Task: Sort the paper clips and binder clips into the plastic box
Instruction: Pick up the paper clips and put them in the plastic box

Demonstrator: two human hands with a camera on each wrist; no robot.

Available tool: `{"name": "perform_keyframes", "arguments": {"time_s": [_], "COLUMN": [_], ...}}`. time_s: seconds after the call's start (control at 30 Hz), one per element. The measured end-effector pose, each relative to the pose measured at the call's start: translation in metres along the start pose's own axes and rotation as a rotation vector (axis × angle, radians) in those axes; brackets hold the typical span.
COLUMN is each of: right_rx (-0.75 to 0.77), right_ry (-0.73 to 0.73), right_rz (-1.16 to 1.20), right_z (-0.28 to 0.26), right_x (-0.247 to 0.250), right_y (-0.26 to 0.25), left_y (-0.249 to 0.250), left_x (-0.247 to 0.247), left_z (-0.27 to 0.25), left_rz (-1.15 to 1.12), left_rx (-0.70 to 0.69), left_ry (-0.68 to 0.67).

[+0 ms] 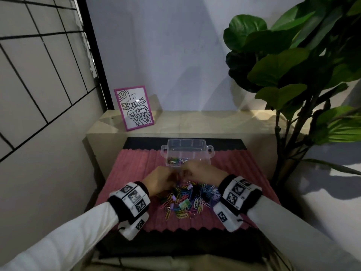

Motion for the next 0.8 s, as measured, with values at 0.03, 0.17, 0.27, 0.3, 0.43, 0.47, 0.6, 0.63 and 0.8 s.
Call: {"name": "perform_keyframes", "arguments": {"time_s": [0.03, 0.17, 0.27, 0.3, 0.43, 0.47, 0.6, 0.63, 0.8], "right_rx": [-0.011, -0.074, -0.089, -0.098, -0.126, -0.145, -0.261, -0.274, -0.380], "right_ry": [-0.020, -0.078, -0.048, -0.041, -0.028, -0.005, 0.115, 0.127, 0.196], "right_rz": [-0.056, -0.185, -0.130, -0.094, 0.079, 0.148, 0.481, 0.536, 0.673], "right_z": [0.003, 0.010, 0.008, 0.007, 0.002, 0.002, 0.002, 0.003, 0.014], "right_x": [-0.006, -0.025, -0.027, -0.027, -0.017, -0.012, 0.011, 0.017, 0.036], "right_y": [0.000, 0.003, 0.002, 0.002, 0.005, 0.008, 0.024, 0.026, 0.038], "left_y": [-0.002, 0.002, 0.001, 0.000, 0.002, 0.002, -0.004, -0.007, -0.019], "left_x": [0.000, -0.018, -0.026, -0.027, -0.024, -0.024, -0.018, -0.016, -0.014], "left_z": [0.006, 0.022, 0.023, 0.022, 0.016, 0.013, 0.005, 0.005, 0.003], "left_rz": [0.038, 0.077, 0.089, 0.084, 0.042, 0.024, -0.043, -0.062, -0.166], "left_rx": [0.038, 0.118, 0.128, 0.124, 0.067, 0.059, 0.041, 0.048, 0.098], "left_ry": [0.025, -0.085, -0.142, -0.153, -0.212, -0.235, -0.267, -0.257, -0.238]}}
Point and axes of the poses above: each hand's wrist, its own z-axis towards the middle knuckle, its own x-axis out of the back of the hand, y = z × x, the point moved 9 cm from there along z, towards the middle knuckle, and after that the axes turned 12 degrees about y, right-handed, at the moved point
